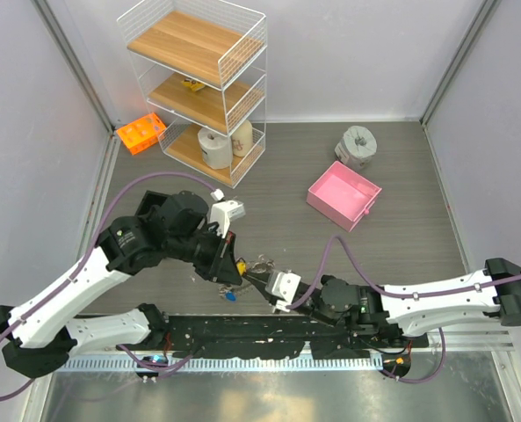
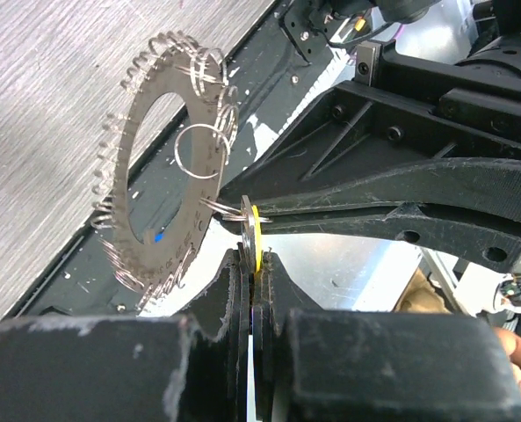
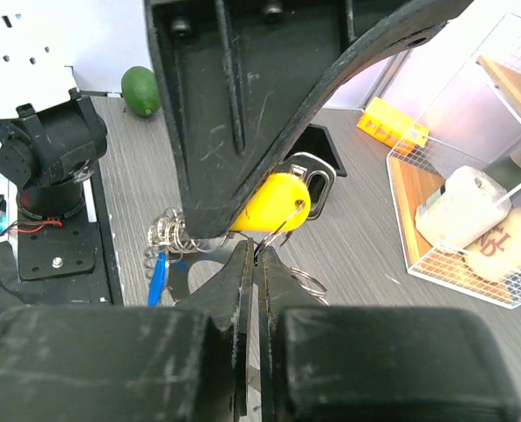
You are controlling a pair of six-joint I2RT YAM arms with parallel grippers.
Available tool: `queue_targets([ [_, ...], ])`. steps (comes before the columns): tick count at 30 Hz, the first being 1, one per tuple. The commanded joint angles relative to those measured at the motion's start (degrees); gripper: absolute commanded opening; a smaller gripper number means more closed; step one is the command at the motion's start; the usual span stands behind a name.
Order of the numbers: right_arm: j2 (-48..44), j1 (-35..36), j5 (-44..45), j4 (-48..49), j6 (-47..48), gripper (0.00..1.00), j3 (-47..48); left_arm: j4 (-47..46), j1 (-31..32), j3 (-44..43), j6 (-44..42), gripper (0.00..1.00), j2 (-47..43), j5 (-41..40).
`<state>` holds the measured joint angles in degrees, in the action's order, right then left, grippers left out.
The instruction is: Remove the keys from the keyring
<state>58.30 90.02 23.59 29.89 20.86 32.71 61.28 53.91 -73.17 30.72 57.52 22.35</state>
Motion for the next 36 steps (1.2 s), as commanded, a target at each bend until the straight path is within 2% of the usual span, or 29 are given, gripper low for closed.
queue_targets([
  [1, -3.0, 2.4, -0.4, 5.5, 3.5, 0.05, -1.7, -4.1, -2.8, -2.7, 2.1, 0.0, 0.6, 3.3],
  [9, -4.2, 7.0, 0.2, 6.5, 10.6, 0.05, -3.4, -4.1, -7.1, 0.6, 1.7, 0.0, 0.8, 7.2],
  [17, -4.3, 9.7, 3.9, 14.1, 18.5, 0.05, -6.6, -9.0, -6.9, 7.9, 4.3, 0.0, 0.7, 13.2],
  [25, -4.3, 9.9, 2.8, 19.2, 26.1, 0.05, -8.1, -12.0, -6.9, 11.0, 4.9, 0.0, 1.8, 17.1],
  [31, -4.8, 9.9, 1.3, 22.0, 27.9, 0.05, -8.8, -16.0, -6.9, 13.0, 5.4, 0.0, 3.7, 21.7],
  [36, -6.6, 9.9, 2.9, 24.4, 26.3, 0.05, -10.6, -16.4, -7.0, 12.8, 5.1, 0.0, 2.3, 19.7],
])
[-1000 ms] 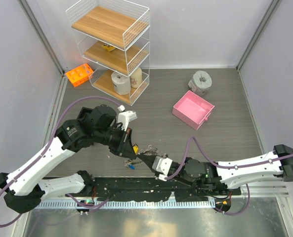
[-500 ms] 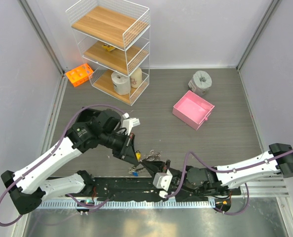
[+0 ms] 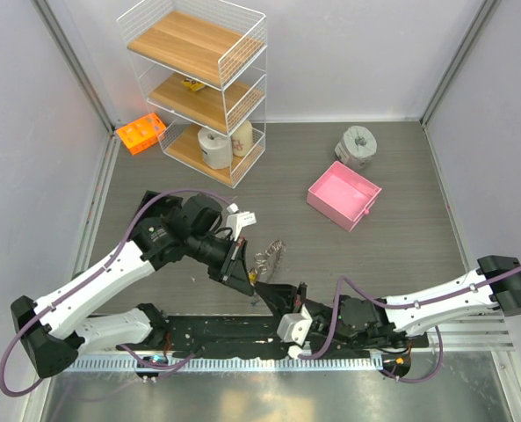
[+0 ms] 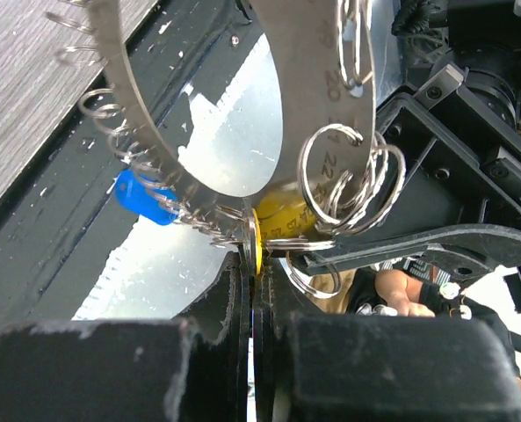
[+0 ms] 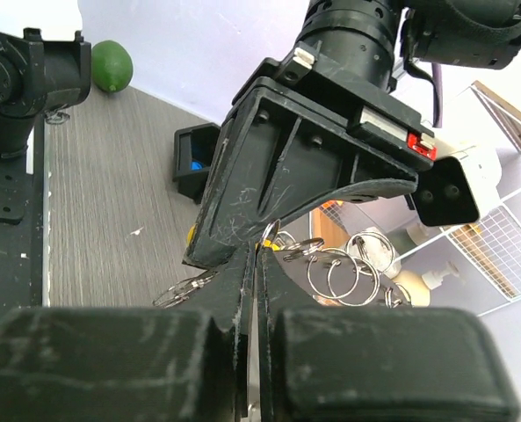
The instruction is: Remove the keys from the keyring
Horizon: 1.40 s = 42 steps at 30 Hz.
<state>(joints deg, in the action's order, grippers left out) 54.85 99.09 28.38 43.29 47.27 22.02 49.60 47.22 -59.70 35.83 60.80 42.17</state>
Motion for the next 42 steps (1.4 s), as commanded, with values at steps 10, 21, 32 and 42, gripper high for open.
queue_targets([
  [10, -10.8, 0.8, 3.5, 10.2, -7.6, 0.05, -3.0, 7.5, -12.4, -2.6, -8.1, 0.0, -8.9, -20.8],
  [21, -15.5, 0.8, 4.2, 5.9, -11.7, 0.05, -4.4, 8.1, -38.3, -4.5, -15.7, 0.0, -8.7, -50.8],
  [32, -19.7, 0.8, 4.1, -0.2, -12.4, 0.05, -2.6, 0.7, -44.5, -10.8, -12.3, 0.95, 7.7, -60.1],
  [42, -23.6, 0.6, 13.0, -15.1, -19.7, 0.05, 5.1, -8.6, -40.8, -5.9, -12.9, 0.99, -2.2, -26.9],
])
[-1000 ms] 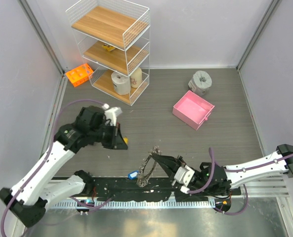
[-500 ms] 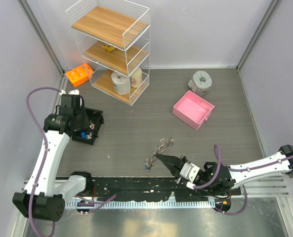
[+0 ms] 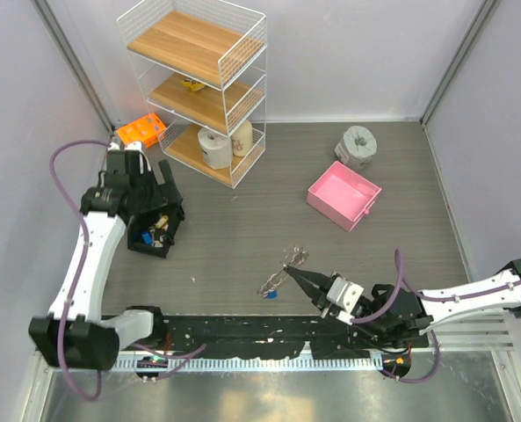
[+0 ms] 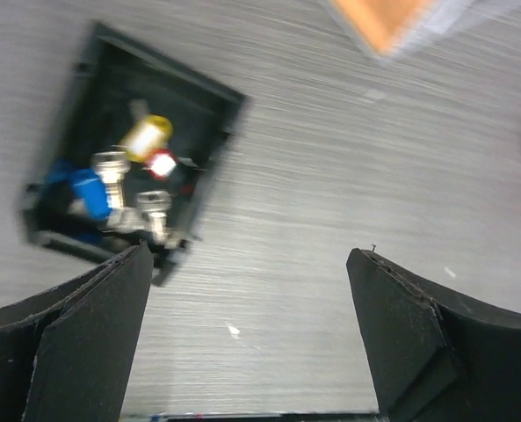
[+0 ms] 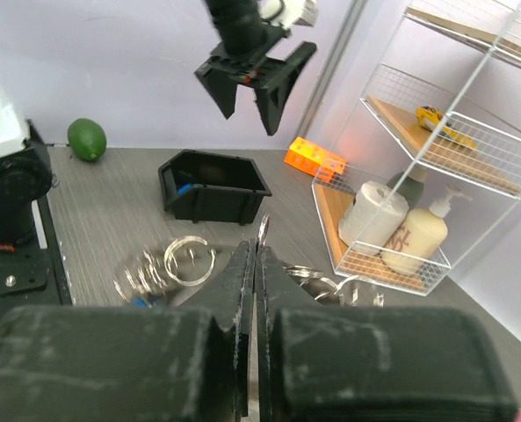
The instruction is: Remove the keys from the keyring
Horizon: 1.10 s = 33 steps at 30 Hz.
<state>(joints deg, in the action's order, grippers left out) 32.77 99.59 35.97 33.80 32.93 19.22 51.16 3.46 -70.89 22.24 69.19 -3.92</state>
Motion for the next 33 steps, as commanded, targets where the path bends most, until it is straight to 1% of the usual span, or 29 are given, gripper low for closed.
queue_targets([
  [1, -1.4, -0.1, 6.6, -8.9, -6.2, 0.05, 10.4, -13.1, 4.9, 7.8, 1.4, 1.0, -13.6, 21.7],
  [4, -0.9, -0.6, 8.2, -15.2, -9.4, 0.05, 14.3, -18.0, 12.9, 12.3, 3.2, 1.0, -19.4, 22.5],
  [7, -0.1, -0.9, 8.9, -20.7, -10.9, 0.05, 18.8, -22.7, 21.2, 15.5, 2.8, 1.0, -22.1, 23.0],
  [9, 0.5, -1.0, 9.6, -23.9, -11.8, 0.05, 21.8, -27.1, 26.7, 18.1, 2.1, 0.99, -23.8, 19.6],
  [11, 1.7, -1.1, 10.5, -26.6, -12.7, 0.05, 24.4, -33.2, 32.6, 21.7, -1.1, 0.99, -26.5, 16.4],
  [13, 2.8, -1.1, 11.3, -28.6, -13.2, 0.05, 26.9, -42.0, 36.1, 26.3, -4.6, 0.91, -29.6, 15.7],
  [16, 5.1, -1.5, 12.4, -31.2, -13.7, 0.05, 30.1, -53.8, 39.2, 32.2, -8.7, 0.88, -33.9, 17.1],
  [17, 5.9, -1.7, 12.7, -31.4, -13.9, 0.05, 30.5, -56.5, 39.8, 33.6, -9.8, 0.85, -34.5, 18.7],
  [19, 6.9, -2.8, 13.0, -32.1, -14.3, 0.05, 31.7, -58.3, 40.8, 34.6, -11.8, 0.84, -34.6, 20.0],
  [21, 7.6, -4.2, 12.4, -32.7, -14.9, 0.05, 32.4, -60.3, 41.6, 35.6, -15.2, 0.85, -34.3, 25.3],
  [22, 7.7, -4.7, 12.1, -32.9, -15.5, 0.05, 32.8, -61.3, 42.4, 36.3, -16.6, 0.86, -34.0, 26.2],
  [25, 8.2, -8.4, 9.2, -33.5, -17.1, 0.05, 33.4, -63.0, 44.9, 37.7, -21.6, 0.88, -33.6, 25.6],
  [26, 8.3, -9.1, 8.8, -33.5, -17.5, 0.05, 33.6, -63.4, 45.8, 38.1, -25.5, 0.88, -33.5, 25.5],
  [29, 9.0, -12.7, 5.4, -35.3, -18.4, 0.05, 34.1, -64.4, 49.1, 39.2, -31.5, 0.93, -32.7, 22.6],
  [33, 10.4, -15.4, 2.2, -35.6, -18.9, 0.05, 35.5, -64.6, 50.2, 38.3, -34.8, 0.95, -29.5, 19.5],
])
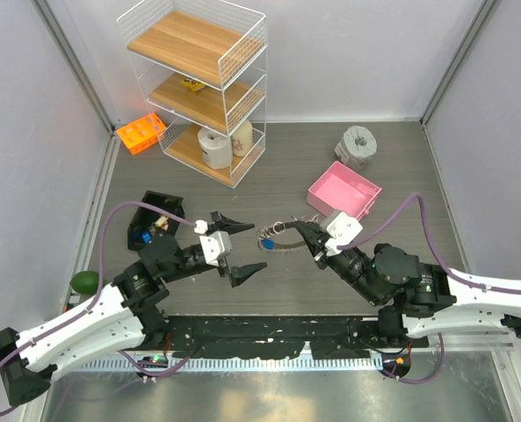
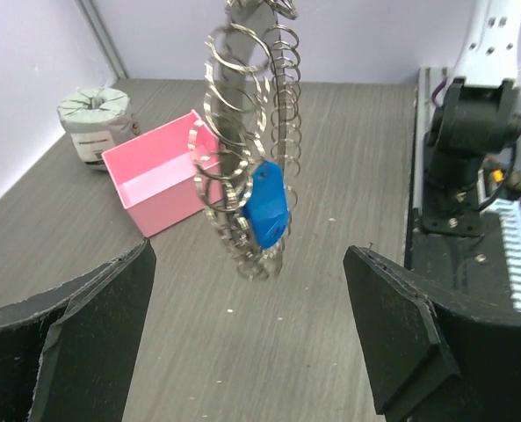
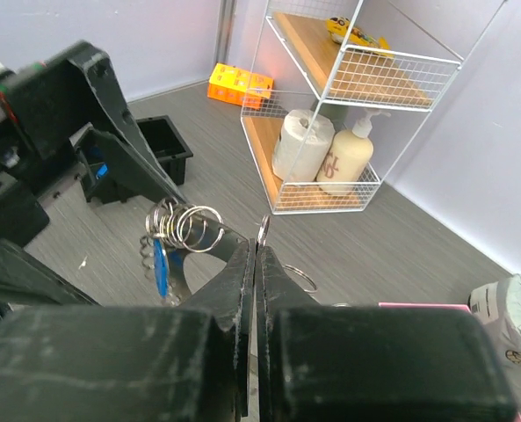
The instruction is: Remove the keys from the keyring
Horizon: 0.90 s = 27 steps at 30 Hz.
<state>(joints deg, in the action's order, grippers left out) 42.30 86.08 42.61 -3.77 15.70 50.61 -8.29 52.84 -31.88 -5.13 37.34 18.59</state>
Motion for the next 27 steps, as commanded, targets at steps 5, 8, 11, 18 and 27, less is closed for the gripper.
queue_targets([
  [5, 3.0, -3.2, -6.9, 1.9, -1.6, 0.05, 6.3, -7.2, 1.0, -1.3, -9.1, 0.96, 5.8, -6.0],
  [8, 3.7, -3.4, -7.7, 1.9, -1.7, 0.05, 7.3, -8.1, 1.0, -1.9, -9.8, 0.94, 7.5, -6.1],
  [11, 4.1, -3.5, -8.4, 1.9, -1.7, 0.05, 7.8, -8.8, 1.0, -2.5, -10.7, 0.91, 9.5, -4.7],
  [18, 3.2, -3.6, -8.9, 1.8, -2.2, 0.05, 8.3, -12.5, 1.0, -1.3, -10.6, 0.91, 12.1, -4.8],
  [27, 2.1, -3.7, -9.4, 1.9, -3.5, 0.05, 7.3, -14.0, 1.0, -1.5, -10.3, 0.25, 10.5, -4.8],
])
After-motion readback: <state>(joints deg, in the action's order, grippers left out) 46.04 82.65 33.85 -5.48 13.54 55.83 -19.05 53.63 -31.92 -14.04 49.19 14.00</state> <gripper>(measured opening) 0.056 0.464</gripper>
